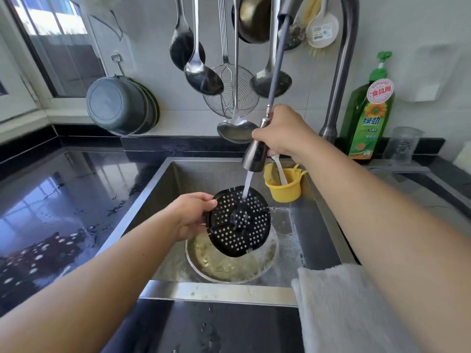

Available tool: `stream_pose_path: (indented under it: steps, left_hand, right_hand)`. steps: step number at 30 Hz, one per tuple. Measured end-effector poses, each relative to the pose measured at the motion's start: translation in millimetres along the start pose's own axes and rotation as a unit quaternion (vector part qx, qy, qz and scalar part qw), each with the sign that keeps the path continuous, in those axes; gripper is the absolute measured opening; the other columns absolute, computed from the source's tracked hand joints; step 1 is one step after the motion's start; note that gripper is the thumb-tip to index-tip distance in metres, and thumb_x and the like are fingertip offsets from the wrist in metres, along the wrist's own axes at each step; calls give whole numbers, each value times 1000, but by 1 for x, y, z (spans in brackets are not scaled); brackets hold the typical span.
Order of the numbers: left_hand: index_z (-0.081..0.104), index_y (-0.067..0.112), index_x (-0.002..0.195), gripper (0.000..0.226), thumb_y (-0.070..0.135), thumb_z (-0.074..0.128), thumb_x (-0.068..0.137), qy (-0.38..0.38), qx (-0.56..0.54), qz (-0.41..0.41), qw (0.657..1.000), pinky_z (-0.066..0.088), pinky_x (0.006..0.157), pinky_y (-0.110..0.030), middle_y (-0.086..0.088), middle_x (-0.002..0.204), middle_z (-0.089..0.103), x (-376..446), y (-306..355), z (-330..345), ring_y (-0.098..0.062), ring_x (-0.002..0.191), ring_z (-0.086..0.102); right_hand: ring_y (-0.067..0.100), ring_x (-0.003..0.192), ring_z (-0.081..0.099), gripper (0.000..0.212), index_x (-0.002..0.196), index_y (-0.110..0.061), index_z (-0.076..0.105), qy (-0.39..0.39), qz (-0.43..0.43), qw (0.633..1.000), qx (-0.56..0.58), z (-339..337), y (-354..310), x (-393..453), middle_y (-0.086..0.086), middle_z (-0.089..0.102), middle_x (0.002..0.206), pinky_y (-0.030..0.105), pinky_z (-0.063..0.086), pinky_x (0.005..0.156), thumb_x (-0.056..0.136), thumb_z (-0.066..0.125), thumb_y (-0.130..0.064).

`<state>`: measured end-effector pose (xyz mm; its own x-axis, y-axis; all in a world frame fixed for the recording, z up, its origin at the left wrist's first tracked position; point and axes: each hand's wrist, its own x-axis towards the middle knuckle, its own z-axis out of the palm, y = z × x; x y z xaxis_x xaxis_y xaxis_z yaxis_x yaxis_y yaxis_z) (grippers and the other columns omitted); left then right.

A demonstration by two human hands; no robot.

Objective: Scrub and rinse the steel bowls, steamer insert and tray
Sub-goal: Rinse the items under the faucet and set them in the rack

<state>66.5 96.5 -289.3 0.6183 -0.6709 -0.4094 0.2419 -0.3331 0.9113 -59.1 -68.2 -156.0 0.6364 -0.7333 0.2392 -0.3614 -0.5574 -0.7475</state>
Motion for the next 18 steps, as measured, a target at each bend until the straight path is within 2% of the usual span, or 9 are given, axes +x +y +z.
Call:
stream_pose_path:
  steps: [1, 3, 7, 12, 14, 16, 18]
  left_hand:
    - [66, 11, 101, 18, 7, 50, 108, -8, -18, -7, 1000, 59, 77, -41, -9, 93, 71, 1, -4, 1, -23, 85, 66]
    - [66, 12, 103, 23, 4, 45, 109, -20, -40, -17, 999, 59, 79, -42, -6, 89, 72, 3, -10, 2, -21, 82, 67]
    - [66, 11, 103, 30, 0, 40, 109, -24, -51, -21, 998, 57, 84, -45, -5, 88, 72, 4, -14, 7, -21, 81, 67]
    - [68, 13, 100, 36, -5, 38, 106, -5, -58, -5, 998, 56, 92, -51, -7, 96, 69, 2, -9, 18, -22, 89, 64]
    - [69, 9, 106, 34, -5, 38, 107, 7, -63, 2, 998, 57, 94, -51, -8, 96, 71, 2, -6, 21, -24, 92, 65]
    - [69, 8, 109, 33, -2, 37, 108, 18, -67, 9, 998, 59, 85, -48, -9, 93, 75, 0, -3, 23, -23, 87, 70]
    - [68, 9, 103, 34, -2, 36, 108, 39, -76, 19, 996, 58, 74, -43, -8, 88, 75, -3, 0, 24, -22, 79, 70]
  right_hand:
    - [30, 88, 68, 28, 103, -13, 54, 8, -2, 1000, -7, 2, 0, 1, 8, 62, 99, 49, 62, 75, 83, 72, -19]
    - [29, 88, 67, 31, 105, -13, 54, 18, -3, 1000, -12, 3, 1, 1, 7, 62, 98, 49, 62, 77, 81, 71, -21]
    - [30, 89, 69, 25, 99, -15, 53, -9, -6, 1000, 29, 6, -4, 3, 8, 62, 98, 46, 64, 72, 84, 72, -16]
    - [23, 85, 72, 18, 96, -11, 59, -54, -9, 993, 103, 6, -14, -3, 8, 65, 96, 40, 64, 66, 85, 73, -7]
    - [20, 84, 72, 16, 90, -13, 58, -67, -13, 992, 108, 1, -15, -7, 7, 65, 93, 38, 64, 66, 86, 72, -5]
    - [19, 81, 72, 17, 88, -13, 58, -77, -11, 992, 100, -6, -12, -11, 6, 65, 89, 37, 64, 66, 86, 72, -4]
    - [22, 78, 74, 15, 92, -10, 59, -83, -1, 994, 75, -12, -9, -11, 7, 65, 89, 39, 64, 67, 87, 72, -5]
